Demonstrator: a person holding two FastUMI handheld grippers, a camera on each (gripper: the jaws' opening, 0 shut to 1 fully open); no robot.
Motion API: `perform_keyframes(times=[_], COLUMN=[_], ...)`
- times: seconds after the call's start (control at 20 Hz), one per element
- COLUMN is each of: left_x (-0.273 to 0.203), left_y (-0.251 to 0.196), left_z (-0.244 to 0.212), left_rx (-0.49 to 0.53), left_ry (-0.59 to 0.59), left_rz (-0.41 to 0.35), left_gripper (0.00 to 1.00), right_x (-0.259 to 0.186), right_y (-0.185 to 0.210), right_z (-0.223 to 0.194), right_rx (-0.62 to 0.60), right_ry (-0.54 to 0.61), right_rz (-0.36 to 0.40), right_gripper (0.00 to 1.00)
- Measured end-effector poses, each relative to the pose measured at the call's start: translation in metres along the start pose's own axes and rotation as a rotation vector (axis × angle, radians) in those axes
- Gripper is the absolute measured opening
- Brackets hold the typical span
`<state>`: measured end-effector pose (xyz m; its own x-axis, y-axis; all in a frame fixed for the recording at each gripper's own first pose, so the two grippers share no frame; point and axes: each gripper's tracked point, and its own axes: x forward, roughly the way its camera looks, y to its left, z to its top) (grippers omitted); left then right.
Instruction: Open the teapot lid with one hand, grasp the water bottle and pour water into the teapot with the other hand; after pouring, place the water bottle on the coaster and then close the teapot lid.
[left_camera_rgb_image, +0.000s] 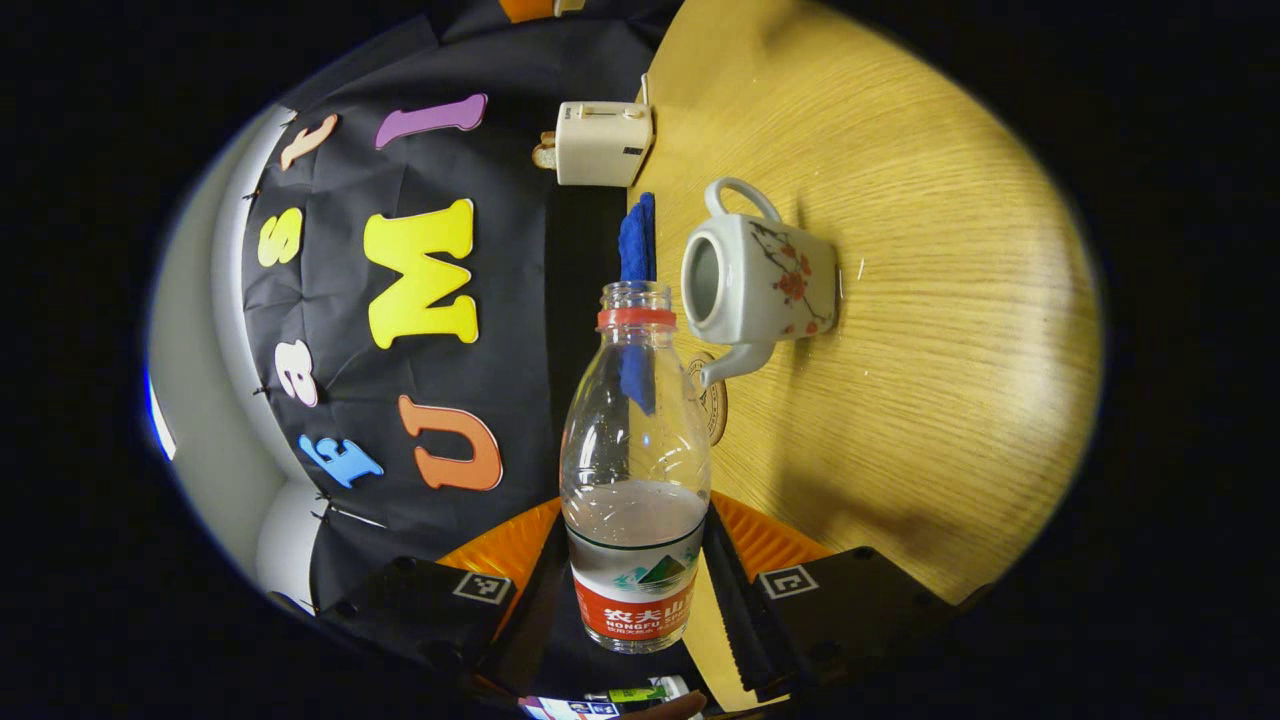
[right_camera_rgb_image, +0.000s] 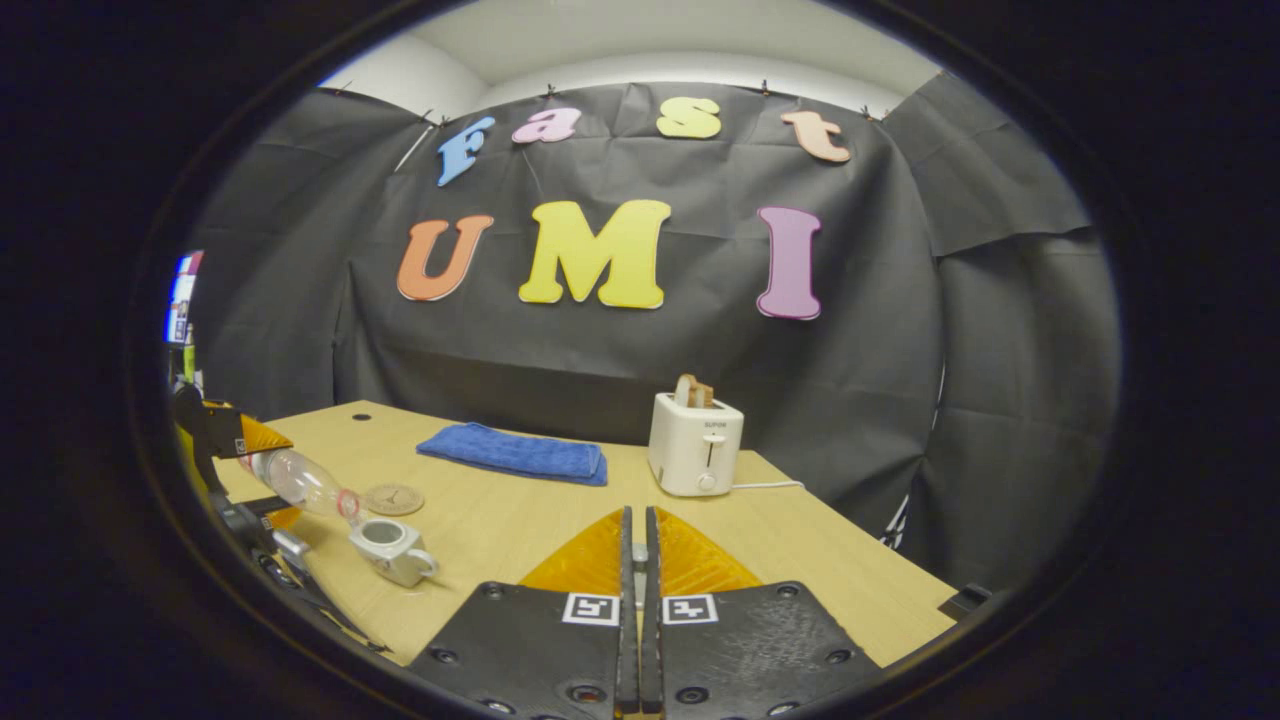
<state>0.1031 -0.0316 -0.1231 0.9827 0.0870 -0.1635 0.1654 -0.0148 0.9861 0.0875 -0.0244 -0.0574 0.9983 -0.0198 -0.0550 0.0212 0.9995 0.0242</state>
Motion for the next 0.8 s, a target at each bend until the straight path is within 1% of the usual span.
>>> perform_keyframes(times=[0.05,0.1,0.2,0.4,0.8], left_x=[0.0027,0.0032,0.0061,0.0091,0.0127], left_y=[0.0041,0.0039,0.0026,0.0040,0.0091], left_z=[0.0029,0.0005,0.0015,0.0043,0.0050], left_rx=[0.018,0.028,0.057,0.151,0.200], left_ry=[-0.007,0.001,0.002,0.002,0.020], left_rz=[0.012,0.011,0.009,0.015,0.010], left_gripper=[0.78,0.75,0.75,0.74,0.75], right_x=[0.0002,-0.0003,-0.0013,-0.0025,-0.0021], right_y=[-0.0005,-0.0001,0.0028,0.0053,-0.0007], right_z=[0.0004,-0.0004,-0.0006,-0.0011,0.0000], right_rx=[0.001,0.003,0.002,-0.004,-0.013], right_ry=[0.003,0.005,0.008,0.014,0.010], right_rz=[-0.002,0.002,0.012,0.024,0.017], right_gripper=[0.01,0.01,0.01,0.01,0.01])
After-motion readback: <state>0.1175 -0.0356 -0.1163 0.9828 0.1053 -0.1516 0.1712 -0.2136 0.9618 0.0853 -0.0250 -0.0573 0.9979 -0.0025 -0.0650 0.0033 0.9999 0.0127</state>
